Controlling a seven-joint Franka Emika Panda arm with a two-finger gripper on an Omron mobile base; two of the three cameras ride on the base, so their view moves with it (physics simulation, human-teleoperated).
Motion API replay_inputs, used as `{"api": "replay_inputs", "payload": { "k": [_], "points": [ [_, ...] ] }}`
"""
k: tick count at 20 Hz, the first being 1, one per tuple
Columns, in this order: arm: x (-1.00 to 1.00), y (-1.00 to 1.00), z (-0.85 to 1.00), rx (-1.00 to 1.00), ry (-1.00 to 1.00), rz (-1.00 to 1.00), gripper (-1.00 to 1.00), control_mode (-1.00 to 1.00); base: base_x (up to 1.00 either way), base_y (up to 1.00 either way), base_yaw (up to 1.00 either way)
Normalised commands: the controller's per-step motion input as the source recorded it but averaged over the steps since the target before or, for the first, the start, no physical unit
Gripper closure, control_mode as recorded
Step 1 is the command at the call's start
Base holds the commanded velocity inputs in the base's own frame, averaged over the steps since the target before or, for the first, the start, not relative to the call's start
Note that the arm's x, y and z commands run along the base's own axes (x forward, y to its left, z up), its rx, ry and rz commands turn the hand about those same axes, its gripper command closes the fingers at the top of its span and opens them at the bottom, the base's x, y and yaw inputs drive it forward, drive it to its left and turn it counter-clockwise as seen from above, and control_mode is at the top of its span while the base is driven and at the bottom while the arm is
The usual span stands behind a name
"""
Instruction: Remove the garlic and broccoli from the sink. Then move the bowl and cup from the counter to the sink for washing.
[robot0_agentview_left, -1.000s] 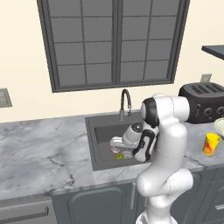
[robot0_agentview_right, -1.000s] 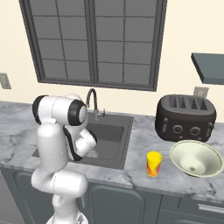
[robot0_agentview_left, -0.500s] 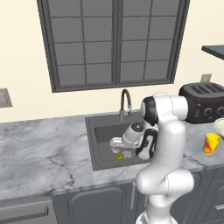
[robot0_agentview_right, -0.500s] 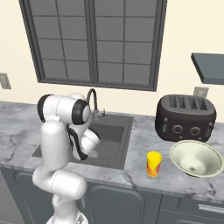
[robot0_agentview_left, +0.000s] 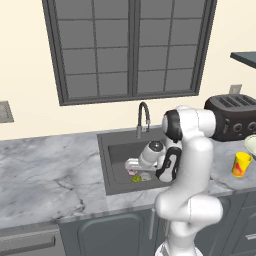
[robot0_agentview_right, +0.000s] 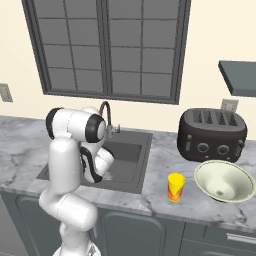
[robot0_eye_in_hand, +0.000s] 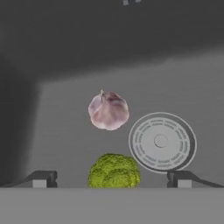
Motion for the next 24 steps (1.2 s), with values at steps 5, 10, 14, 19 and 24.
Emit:
{"api": "replay_inputs", "payload": {
  "k": [5,10,14,19,24],
  "points": [
    [0.16,0.00,0.00,0.00,0.02,0.02,-1.00,-1.00,0.00,0.00,0.00],
    [0.14,0.01,0.00,0.00,0.00,0.01,-1.00,-1.00,0.00,0.00,0.00],
    [0.12,0.11,-0.01,0.00,0.02,0.00,-1.00,-1.00,0.00,0.00,0.00],
    [0.11,0.22,-0.01,0.00,0.03,0.00,-1.00,-1.00,0.00,0.00,0.00],
    [0.12,0.21,0.00,0.00,0.06,0.00,-1.00,-1.00,0.00,0.00,0.00]
  ]
}}
